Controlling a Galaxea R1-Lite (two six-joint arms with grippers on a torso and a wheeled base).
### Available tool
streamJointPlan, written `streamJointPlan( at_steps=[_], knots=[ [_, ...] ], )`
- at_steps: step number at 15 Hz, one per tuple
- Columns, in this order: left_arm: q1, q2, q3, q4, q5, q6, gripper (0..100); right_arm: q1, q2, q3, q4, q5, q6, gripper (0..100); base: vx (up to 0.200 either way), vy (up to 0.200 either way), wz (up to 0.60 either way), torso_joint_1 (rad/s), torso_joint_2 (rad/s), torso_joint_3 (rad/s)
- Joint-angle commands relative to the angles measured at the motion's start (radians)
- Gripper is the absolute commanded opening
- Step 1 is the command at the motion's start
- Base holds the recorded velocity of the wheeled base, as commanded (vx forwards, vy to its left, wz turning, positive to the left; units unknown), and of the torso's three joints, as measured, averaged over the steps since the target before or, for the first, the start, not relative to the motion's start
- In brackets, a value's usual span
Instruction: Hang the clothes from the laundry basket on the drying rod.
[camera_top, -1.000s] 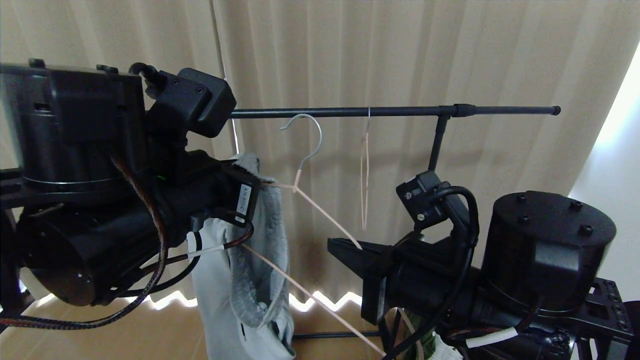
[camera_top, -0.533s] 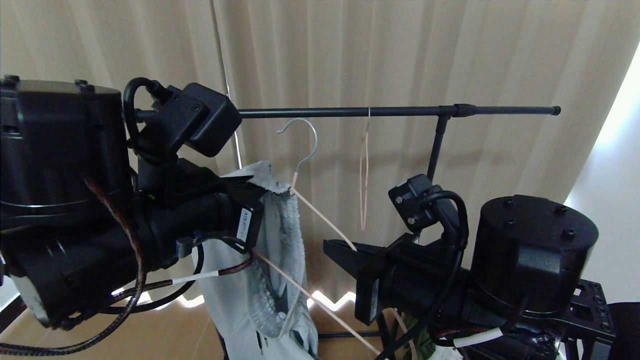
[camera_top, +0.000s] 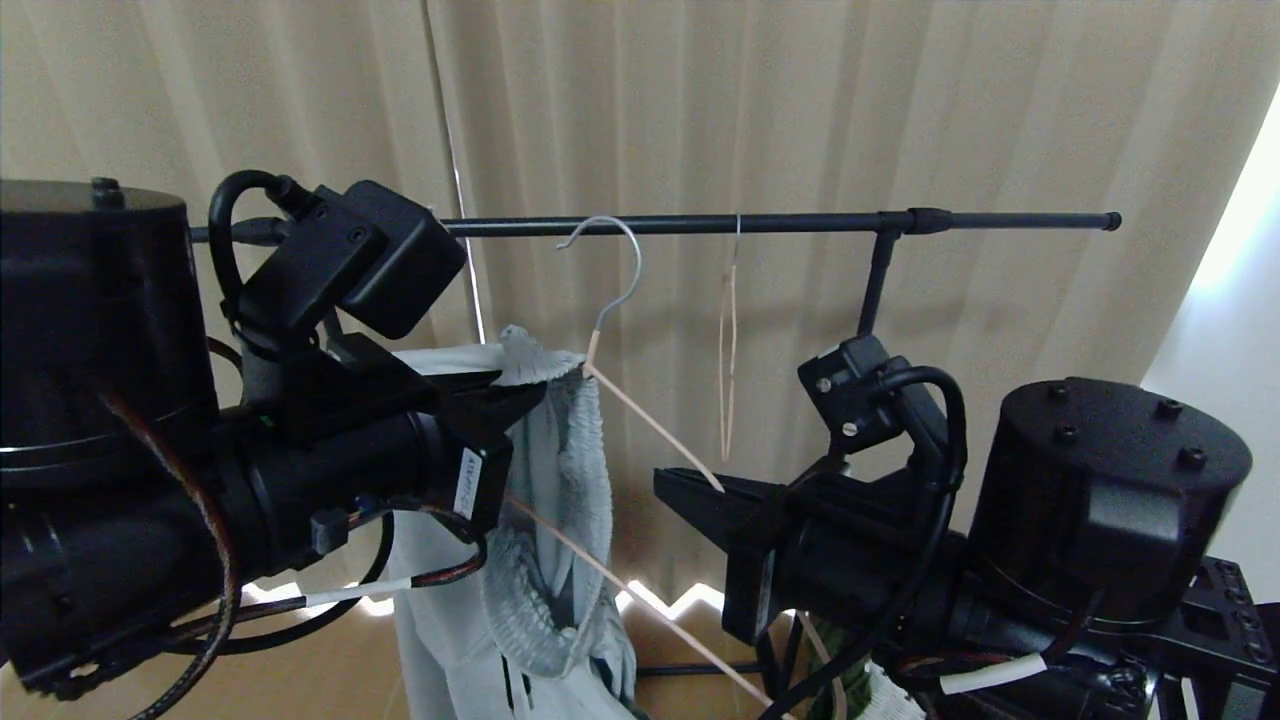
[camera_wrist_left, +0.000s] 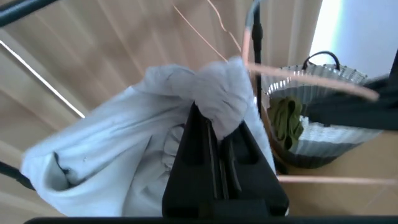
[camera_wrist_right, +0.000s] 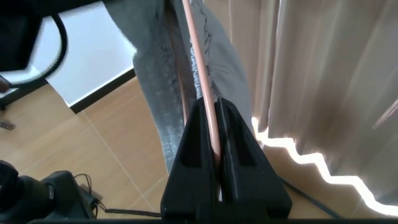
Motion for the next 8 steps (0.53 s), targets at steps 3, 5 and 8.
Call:
streamJointPlan(
  at_steps=[3,5,8],
  knots=[
    [0.001,-0.03,0.027,0.002,-0.01,-0.008,0,0.001,-0.045,0.005,-0.002,0.007,-0.004,0,0.0,0.0,0.0,0.0,0.0,0.0],
    [-0.001,-0.044,0.031,0.005,-0.048,-0.014,0,0.005,-0.065,0.011,-0.012,0.038,-0.026,0,0.0,0.0,0.0,0.0,0.0,0.0],
    [-0.029,-0.056,0.05,0.002,-0.052,-0.01,100,0.005,-0.072,0.011,-0.046,0.05,-0.032,0,0.0,0.0,0.0,0.0,0.0,0.0]
  ],
)
